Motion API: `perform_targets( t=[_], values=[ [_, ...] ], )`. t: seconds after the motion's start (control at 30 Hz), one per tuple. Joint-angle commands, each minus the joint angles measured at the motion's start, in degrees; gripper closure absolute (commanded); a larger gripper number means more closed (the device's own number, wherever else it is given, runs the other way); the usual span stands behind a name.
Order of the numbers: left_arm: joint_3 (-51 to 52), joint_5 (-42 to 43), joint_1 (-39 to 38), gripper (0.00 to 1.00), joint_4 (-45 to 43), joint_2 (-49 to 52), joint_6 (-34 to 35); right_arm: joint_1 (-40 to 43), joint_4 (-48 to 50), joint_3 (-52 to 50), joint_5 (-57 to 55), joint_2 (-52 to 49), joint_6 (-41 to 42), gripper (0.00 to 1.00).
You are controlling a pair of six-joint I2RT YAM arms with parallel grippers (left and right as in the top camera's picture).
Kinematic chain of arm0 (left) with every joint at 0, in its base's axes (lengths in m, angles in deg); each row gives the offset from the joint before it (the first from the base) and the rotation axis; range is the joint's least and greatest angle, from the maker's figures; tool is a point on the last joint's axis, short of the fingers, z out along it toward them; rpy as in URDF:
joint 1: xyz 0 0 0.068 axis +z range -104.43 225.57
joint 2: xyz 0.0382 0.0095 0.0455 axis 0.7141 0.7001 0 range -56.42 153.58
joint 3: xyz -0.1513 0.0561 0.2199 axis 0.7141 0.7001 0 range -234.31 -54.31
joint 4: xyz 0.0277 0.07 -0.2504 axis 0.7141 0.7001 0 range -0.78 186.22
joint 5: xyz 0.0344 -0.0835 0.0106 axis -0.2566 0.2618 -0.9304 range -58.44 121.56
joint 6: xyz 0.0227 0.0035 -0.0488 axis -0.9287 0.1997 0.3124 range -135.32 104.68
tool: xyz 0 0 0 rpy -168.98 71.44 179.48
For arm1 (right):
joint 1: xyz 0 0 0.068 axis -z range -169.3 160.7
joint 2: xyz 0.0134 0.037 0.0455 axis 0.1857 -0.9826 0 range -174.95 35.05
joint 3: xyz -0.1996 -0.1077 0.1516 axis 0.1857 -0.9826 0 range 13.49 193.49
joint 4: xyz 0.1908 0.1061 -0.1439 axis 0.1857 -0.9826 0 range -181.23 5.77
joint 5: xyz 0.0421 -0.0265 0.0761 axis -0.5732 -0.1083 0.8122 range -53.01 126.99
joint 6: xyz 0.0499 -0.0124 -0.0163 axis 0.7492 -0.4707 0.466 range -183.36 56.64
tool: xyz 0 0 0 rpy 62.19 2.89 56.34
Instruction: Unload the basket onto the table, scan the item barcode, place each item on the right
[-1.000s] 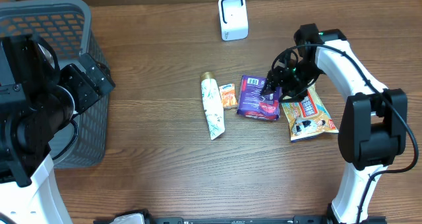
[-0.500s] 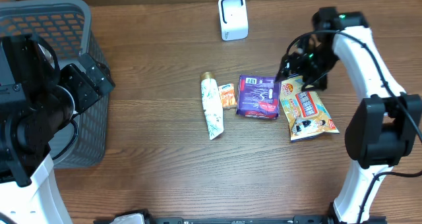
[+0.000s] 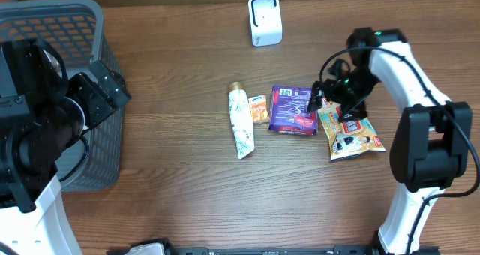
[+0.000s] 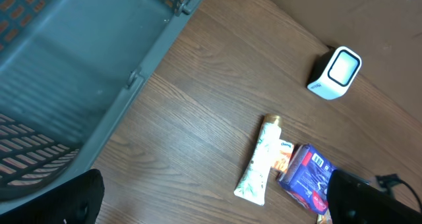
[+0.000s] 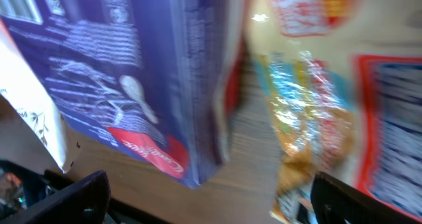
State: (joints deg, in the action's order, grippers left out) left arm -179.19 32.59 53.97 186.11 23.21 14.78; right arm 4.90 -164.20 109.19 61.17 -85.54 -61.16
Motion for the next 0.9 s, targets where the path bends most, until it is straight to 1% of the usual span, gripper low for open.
perform_targets(
  t=[0.0, 0.07, 0.3, 0.5, 0.57, 0.67, 0.7, 0.73, 0.77, 0.87],
  values=[
    [-0.4, 0.0, 0.6, 0.0, -0.1, 0.2, 1.0, -0.6, 2.5, -2.3, 3.3, 0.3, -2.0, 0.02],
    [-0.4, 0.0, 0.6, 0.0, -0.1, 0.2, 1.0, -0.5, 3.5, -3.1, 3.3, 0.3, -2.0, 0.0],
    [-0.4, 0.0, 0.6, 0.0, -0.1, 0.2, 1.0, -0.5, 5.8, -5.8, 3.6, 0.3, -2.0, 0.0],
    [-0.4, 0.0, 0.6, 0.0, -0.1, 0.2, 1.0, -1.0, 11.3, -10.0, 4.6, 0.3, 2.4, 0.12],
    [-0.4, 0.0, 0.6, 0.01, -0.1, 0.2, 1.0, -1.1, 12.6, -11.0, 4.6, 0.3, 2.8, 0.18],
    [-0.4, 0.0, 0.6, 0.0, -0.1, 0.2, 1.0, -1.1, 13.3, -11.2, 4.6, 0.3, 2.8, 0.3],
    [-0.4, 0.0, 0.6, 0.0, -0.1, 0.2, 1.0, -1.1, 13.4, -11.2, 4.6, 0.4, 2.8, 0.37],
    [-0.4, 0.0, 0.6, 0.0, -0.1, 0.2, 1.0, -1.1, 13.5, -11.2, 4.6, 0.4, 2.8, 0.48],
    [-0.4, 0.0, 0.6, 0.0, -0.1, 0.2, 1.0, -1.1, 13.6, -11.2, 4.6, 0.4, 2.8, 0.55],
    [-0.4, 0.0, 0.6, 0.0, -0.1, 0.2, 1.0, -1.1, 13.4, -10.5, 4.4, 0.4, 4.0, 0.58]
  ],
)
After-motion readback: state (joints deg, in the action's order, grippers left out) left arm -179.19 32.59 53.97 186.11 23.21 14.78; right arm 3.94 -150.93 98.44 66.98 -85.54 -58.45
